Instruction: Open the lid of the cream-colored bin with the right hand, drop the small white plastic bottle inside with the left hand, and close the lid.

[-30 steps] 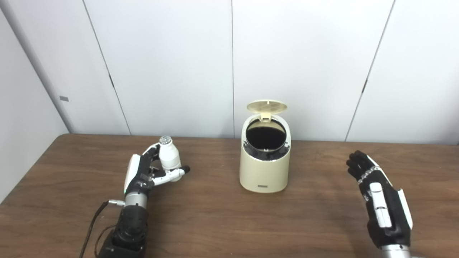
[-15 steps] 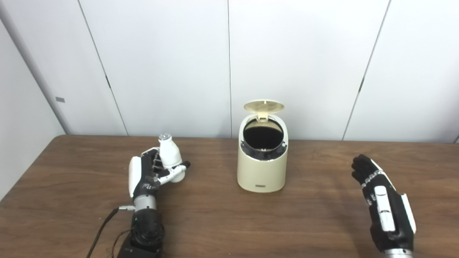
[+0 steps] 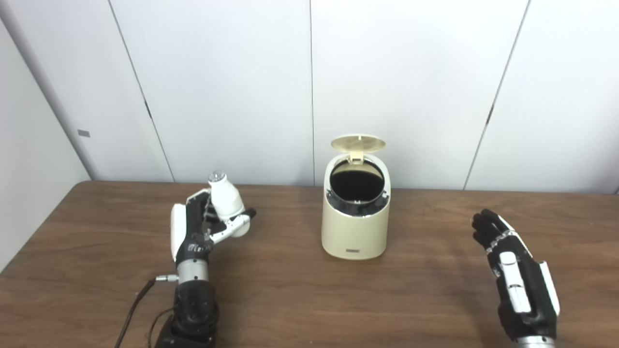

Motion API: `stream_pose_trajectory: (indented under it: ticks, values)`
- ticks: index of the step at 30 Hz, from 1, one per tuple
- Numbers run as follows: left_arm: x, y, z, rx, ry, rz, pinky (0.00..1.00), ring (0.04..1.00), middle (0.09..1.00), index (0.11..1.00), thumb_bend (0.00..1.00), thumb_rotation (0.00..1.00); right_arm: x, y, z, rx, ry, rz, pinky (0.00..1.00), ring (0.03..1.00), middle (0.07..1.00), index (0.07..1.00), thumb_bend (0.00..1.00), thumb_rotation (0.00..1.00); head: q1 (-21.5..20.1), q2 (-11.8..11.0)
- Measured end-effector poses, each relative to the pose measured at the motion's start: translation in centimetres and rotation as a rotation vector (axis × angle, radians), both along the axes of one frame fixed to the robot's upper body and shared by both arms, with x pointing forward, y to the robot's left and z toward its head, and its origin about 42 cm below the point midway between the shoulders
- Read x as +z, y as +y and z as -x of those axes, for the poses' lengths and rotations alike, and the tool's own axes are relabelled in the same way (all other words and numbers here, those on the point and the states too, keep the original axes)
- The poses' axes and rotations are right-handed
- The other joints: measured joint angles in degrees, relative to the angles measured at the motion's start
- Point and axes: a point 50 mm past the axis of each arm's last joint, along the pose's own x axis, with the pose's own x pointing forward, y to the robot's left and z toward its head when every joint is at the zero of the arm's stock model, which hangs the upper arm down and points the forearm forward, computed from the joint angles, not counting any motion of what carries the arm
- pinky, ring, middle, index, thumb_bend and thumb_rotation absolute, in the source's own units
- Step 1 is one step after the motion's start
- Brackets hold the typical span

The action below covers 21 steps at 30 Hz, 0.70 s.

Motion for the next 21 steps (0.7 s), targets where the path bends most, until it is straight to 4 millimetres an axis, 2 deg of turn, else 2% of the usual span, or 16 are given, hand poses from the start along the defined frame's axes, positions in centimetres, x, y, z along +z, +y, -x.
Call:
stream_pose_trajectory:
  ticks: [5, 9, 21]
  values:
    - [1.8, -1.2, 1.2, -0.085, -0.141, -0.045, 0.36, 0.437, 0.496, 0.486, 0.48, 0.0, 0.1, 0.3, 0.0, -0.001, -0.001, 0.011, 0.85, 0.869, 0.842, 0.819, 0.11, 0.73, -0.18, -0.18]
    - [4.4, -2.2, 2.4, -0.133, -0.269, -0.087, 0.35, 0.443, 0.496, 0.49, 0.48, 0.0, 0.3, 0.7, 0.0, -0.006, -0.005, 0.007, 0.87, 0.875, 0.845, 0.822, 0.12, 0.73, -0.18, -0.18]
    - [8.5, -4.8, 3.6, -0.193, -0.447, -0.229, 0.43, 0.491, 0.493, 0.454, 0.5, 0.0, 0.3, 1.0, 0.0, -0.007, -0.001, 0.01, 0.86, 0.878, 0.848, 0.827, 0.1, 0.75, -0.79, -0.53]
